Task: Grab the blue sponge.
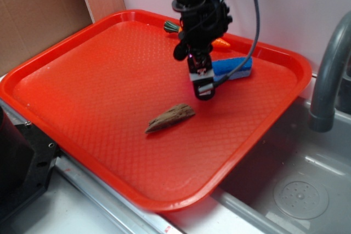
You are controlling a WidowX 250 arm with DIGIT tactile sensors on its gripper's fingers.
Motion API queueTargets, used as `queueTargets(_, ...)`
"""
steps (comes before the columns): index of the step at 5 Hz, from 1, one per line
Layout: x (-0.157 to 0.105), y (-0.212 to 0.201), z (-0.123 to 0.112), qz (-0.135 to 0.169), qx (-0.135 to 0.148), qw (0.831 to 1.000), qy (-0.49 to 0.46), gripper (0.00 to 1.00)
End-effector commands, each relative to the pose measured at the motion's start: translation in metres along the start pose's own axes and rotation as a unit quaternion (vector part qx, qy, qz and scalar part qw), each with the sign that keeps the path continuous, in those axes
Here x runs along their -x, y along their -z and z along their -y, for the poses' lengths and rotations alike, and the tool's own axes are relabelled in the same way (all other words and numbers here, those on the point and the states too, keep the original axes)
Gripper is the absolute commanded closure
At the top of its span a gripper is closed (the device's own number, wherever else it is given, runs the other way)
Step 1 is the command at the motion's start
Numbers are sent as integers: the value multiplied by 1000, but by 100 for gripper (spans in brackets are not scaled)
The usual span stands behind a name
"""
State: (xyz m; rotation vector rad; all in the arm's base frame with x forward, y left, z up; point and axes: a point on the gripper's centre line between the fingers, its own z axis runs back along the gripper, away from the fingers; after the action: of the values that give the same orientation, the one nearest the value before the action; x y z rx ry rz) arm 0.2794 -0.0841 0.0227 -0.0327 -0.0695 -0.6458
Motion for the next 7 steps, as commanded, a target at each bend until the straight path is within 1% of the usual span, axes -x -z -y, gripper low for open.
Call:
queueTargets(1,13,-53,-8,95,37,994,-27,100)
queueTargets(2,36,-104,-10,131,-4,989,-74,100)
queueTargets(3,57,-142,-2,149,-19,987,-49,100)
queueTargets(4,46,-129,4,119,-49,990,-52,0)
queueTargets(5,28,-99,9,101,-52,993,-26,0)
queueTargets(6,5,-64,12,102,-41,994,-7,0)
queueTargets(7,-15,-43,13,88,-58,994,-7,0)
